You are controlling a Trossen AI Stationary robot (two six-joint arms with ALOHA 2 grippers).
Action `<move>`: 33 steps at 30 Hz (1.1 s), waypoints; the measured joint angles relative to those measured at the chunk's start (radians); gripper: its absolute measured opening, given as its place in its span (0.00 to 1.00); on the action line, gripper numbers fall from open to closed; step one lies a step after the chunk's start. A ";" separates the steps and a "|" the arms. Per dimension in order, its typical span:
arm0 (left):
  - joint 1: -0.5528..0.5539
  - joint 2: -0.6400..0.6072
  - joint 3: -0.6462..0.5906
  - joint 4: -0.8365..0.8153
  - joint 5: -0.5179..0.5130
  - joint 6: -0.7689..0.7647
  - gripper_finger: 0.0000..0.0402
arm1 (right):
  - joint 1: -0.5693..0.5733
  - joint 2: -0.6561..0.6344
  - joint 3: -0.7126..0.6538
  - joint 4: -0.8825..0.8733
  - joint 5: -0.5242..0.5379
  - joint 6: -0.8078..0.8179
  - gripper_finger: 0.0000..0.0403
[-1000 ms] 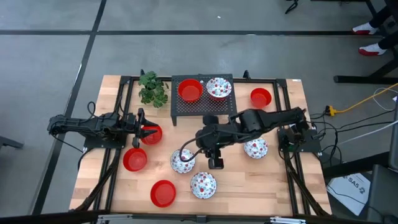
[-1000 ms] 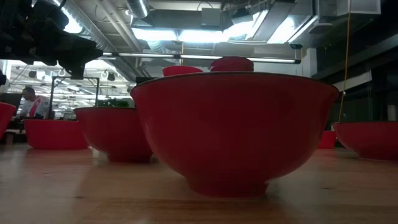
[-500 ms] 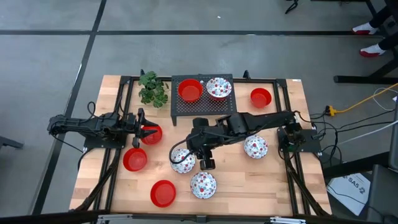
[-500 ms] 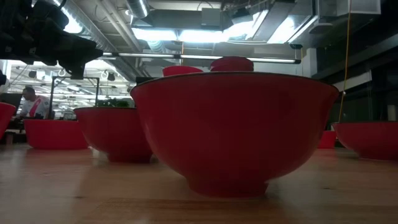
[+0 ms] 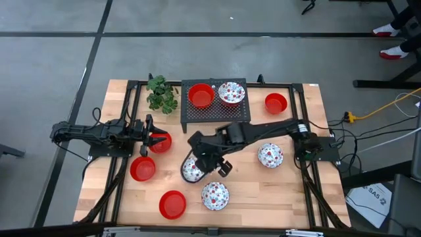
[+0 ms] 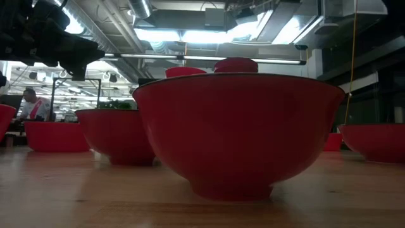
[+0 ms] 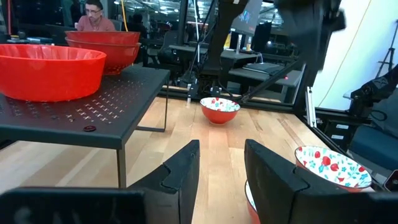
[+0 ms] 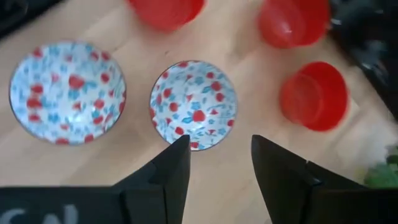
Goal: Pick & Place Mini bowls
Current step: Stack the middle white bowl on the top of the white bowl on the shelf
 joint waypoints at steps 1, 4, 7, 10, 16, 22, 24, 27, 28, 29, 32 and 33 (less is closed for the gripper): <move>0.000 0.000 0.000 0.000 0.000 0.000 0.31 | -0.001 0.012 0.000 -0.004 -0.008 -0.033 0.42; 0.000 0.000 0.000 0.000 0.000 0.000 0.31 | -0.002 0.050 0.000 -0.019 -0.010 -0.112 0.42; 0.000 0.000 0.000 0.000 0.000 0.000 0.31 | -0.002 0.090 0.000 -0.028 -0.011 -0.145 0.42; 0.000 0.000 0.000 0.000 0.000 0.000 0.31 | -0.002 0.127 0.000 -0.030 -0.014 -0.157 0.42; 0.000 0.000 0.000 0.000 0.000 0.000 0.31 | -0.002 0.191 0.000 -0.037 -0.041 -0.178 0.42; 0.000 0.000 0.000 0.000 0.000 0.000 0.31 | -0.003 0.226 0.000 -0.059 -0.063 -0.156 0.42; 0.000 0.000 0.000 0.000 0.000 0.000 0.31 | -0.002 0.227 -0.008 -0.058 -0.071 -0.126 0.42; 0.000 0.000 0.000 0.000 0.000 0.000 0.31 | -0.002 0.226 -0.024 -0.056 -0.092 -0.114 0.42; 0.000 0.000 0.000 0.000 0.000 0.000 0.31 | -0.002 0.226 -0.028 -0.056 -0.097 -0.110 0.42; 0.000 0.000 0.000 0.000 0.000 0.000 0.31 | -0.002 0.227 -0.033 -0.055 -0.099 -0.107 0.42; 0.000 0.000 0.000 0.000 0.000 0.000 0.31 | 0.000 0.224 -0.076 -0.007 -0.098 -0.091 0.42; 0.000 0.000 0.000 0.000 0.000 0.000 0.31 | 0.000 0.225 -0.088 -0.003 -0.098 -0.087 0.42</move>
